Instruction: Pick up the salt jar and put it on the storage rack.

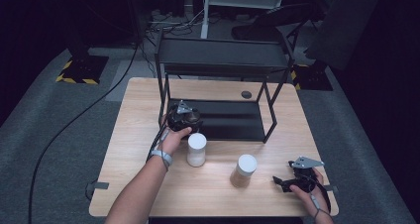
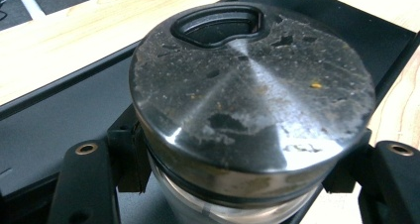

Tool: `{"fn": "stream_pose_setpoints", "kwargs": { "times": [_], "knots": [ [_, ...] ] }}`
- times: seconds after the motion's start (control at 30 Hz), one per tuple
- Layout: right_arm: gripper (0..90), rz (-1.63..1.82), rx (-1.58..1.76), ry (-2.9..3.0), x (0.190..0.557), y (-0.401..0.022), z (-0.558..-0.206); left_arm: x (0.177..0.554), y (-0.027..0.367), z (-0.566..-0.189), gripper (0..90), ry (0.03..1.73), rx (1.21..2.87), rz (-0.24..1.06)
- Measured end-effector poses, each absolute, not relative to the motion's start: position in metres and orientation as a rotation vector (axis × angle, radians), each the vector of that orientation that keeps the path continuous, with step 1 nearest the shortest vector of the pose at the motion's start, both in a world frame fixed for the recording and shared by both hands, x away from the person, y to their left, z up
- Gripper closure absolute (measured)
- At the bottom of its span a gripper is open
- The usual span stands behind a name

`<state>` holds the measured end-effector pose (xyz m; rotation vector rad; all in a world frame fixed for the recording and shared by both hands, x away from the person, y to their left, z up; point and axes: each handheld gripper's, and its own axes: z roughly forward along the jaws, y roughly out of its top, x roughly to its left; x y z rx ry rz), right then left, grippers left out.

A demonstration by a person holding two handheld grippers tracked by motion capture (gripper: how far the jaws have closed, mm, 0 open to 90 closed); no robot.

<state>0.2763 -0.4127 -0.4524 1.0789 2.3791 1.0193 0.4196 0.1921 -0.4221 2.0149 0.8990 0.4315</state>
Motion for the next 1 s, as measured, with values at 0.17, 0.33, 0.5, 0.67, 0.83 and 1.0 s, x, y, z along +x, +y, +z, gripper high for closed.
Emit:
{"fn": "stream_pose_setpoints", "kwargs": {
  "times": [0.17,0.33,0.5,0.67,0.83,1.0],
  "knots": [
    [2.7,1.019,1.079,2.379,0.276,-0.413,-0.452,0.413,0.185,-0.419,24.7,0.899,2.027,0.487],
    [2.7,1.019,1.079,2.379,0.276,-0.413,-0.452,0.407,0.187,-0.411,16.2,0.883,1.989,0.516],
    [2.7,1.019,1.079,2.379,0.276,-0.413,-0.452,0.401,0.192,-0.403,13.1,0.879,1.946,0.522],
    [2.7,1.019,1.079,2.379,0.276,-0.413,-0.452,0.384,0.199,-0.389,12.6,0.851,1.898,0.573],
    [2.7,1.019,1.079,2.380,0.276,-0.413,-0.452,0.374,0.207,-0.378,12.6,0.853,1.901,0.564],
    [2.7,1.019,1.079,2.380,0.276,-0.413,-0.452,0.351,0.220,-0.359,13.0,0.845,1.950,0.593]
  ]
}}
